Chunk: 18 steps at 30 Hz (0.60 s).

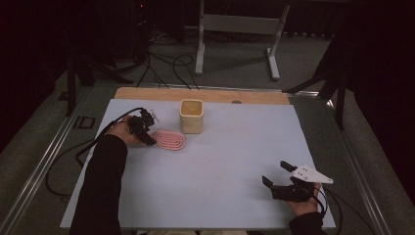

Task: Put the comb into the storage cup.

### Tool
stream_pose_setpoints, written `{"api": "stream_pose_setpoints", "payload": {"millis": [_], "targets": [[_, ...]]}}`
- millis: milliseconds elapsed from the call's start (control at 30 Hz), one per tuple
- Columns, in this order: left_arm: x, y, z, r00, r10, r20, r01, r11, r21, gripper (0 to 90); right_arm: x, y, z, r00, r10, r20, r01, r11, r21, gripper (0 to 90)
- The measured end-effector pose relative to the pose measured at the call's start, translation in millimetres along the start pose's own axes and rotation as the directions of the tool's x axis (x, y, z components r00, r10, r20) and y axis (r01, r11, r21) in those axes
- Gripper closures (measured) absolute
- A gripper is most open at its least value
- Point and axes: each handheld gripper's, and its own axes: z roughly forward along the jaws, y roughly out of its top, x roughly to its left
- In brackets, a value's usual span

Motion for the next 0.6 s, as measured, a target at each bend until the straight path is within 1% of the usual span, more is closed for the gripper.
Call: {"api": "stream_pose_setpoints", "payload": {"millis": [100, 133, 167, 200, 233, 267, 300, 333, 367, 400, 433, 467, 500, 533, 567, 600], "targets": [[-0.4, -0.4, -0.5, 1.0000, 0.004, 0.000, -0.004, 1.0000, -0.001, 39.0, 0.2, 0.0, 0.1, 1.0000, 0.000, -0.001, 0.000, 1.000, 0.000, 8.3], [-1.4, -1.0, -1.5, 0.9999, 0.008, 0.007, -0.008, 1.0000, -0.005, 39.0, 0.4, 0.1, 0.3, 1.0000, 0.002, -0.002, -0.002, 1.000, 0.000, 8.3], [-3.1, -1.2, -2.9, 0.9997, 0.021, 0.014, -0.021, 0.9998, 0.003, 46.4, 0.4, 0.1, 0.6, 1.0000, 0.001, -0.002, -0.001, 1.000, 0.002, 8.3], [-3.1, -1.2, -2.9, 0.9997, 0.021, 0.014, -0.021, 0.9998, 0.003, 49.1, 0.4, 0.1, 0.6, 1.0000, 0.001, -0.002, -0.001, 1.000, 0.002, 8.3], [-4.3, -1.2, -3.9, 0.9993, 0.033, 0.020, -0.033, 0.9994, 0.009, 52.3, 0.3, 0.0, 0.6, 1.0000, 0.003, -0.003, -0.003, 1.000, 0.004, 8.3], [-5.5, -1.2, -4.6, 0.9986, 0.044, 0.029, -0.045, 0.9989, 0.012, 52.3, 0.3, 0.0, 0.6, 1.0000, 0.003, -0.003, -0.003, 1.000, 0.004, 8.3], [-7.0, -1.3, -5.6, 0.9979, 0.055, 0.034, -0.056, 0.9983, 0.019, 58.2, 0.1, 0.0, 0.6, 1.0000, 0.003, -0.001, -0.003, 1.000, 0.004, 8.4], [-11.3, -2.4, -6.6, 0.9964, 0.078, 0.034, -0.079, 0.9964, 0.031, 60.3, -0.2, -0.1, 0.6, 1.0000, 0.004, -0.003, -0.004, 1.000, 0.005, 9.2], [-11.3, -2.4, -6.6, 0.9964, 0.078, 0.034, -0.079, 0.9964, 0.031, 62.6, -0.3, -0.2, 0.6, 1.0000, 0.005, -0.004, -0.005, 1.000, 0.005, 9.3], [-16.2, -4.4, -6.4, 0.9943, 0.106, 0.011, -0.106, 0.9929, 0.053, 65.6, -0.3, -0.2, 0.6, 1.0000, 0.006, -0.004, -0.006, 1.000, 0.005, 9.3], [-16.2, -4.4, -6.4, 0.9943, 0.106, 0.011, -0.106, 0.9929, 0.053, 69.2, -0.3, -0.2, 0.6, 1.0000, 0.006, -0.004, -0.006, 1.000, 0.005, 9.3], [-18.9, -5.4, -6.5, 0.9938, 0.111, 0.000, -0.111, 0.9913, 0.070, 71.1, -0.2, 0.0, 0.5, 1.0000, 0.008, -0.005, -0.008, 1.000, 0.002, 9.3], [-18.9, -5.4, -6.5, 0.9938, 0.111, 0.000, -0.111, 0.9913, 0.070, 73.1, -0.2, 0.0, 0.5, 1.0000, 0.008, -0.005, -0.008, 1.000, 0.002, 9.3], [-20.0, -6.4, -6.8, 0.9948, 0.101, 0.009, -0.101, 0.9920, 0.075, 73.1, -0.3, 0.0, 0.4, 0.9999, 0.008, -0.006, -0.008, 1.000, 0.001, 9.3], [-20.8, -8.9, -7.7, 0.9946, 0.102, 0.018, -0.103, 0.9920, 0.073, 75.4, -0.4, 0.0, 0.3, 0.9999, 0.010, -0.006, -0.010, 1.000, 0.002, 9.3], [-20.8, -8.9, -7.7, 0.9946, 0.102, 0.018, -0.103, 0.9920, 0.073, 79.2, -0.4, 0.0, 0.3, 0.9999, 0.010, -0.006, -0.010, 1.000, 0.002, 9.3]]}}
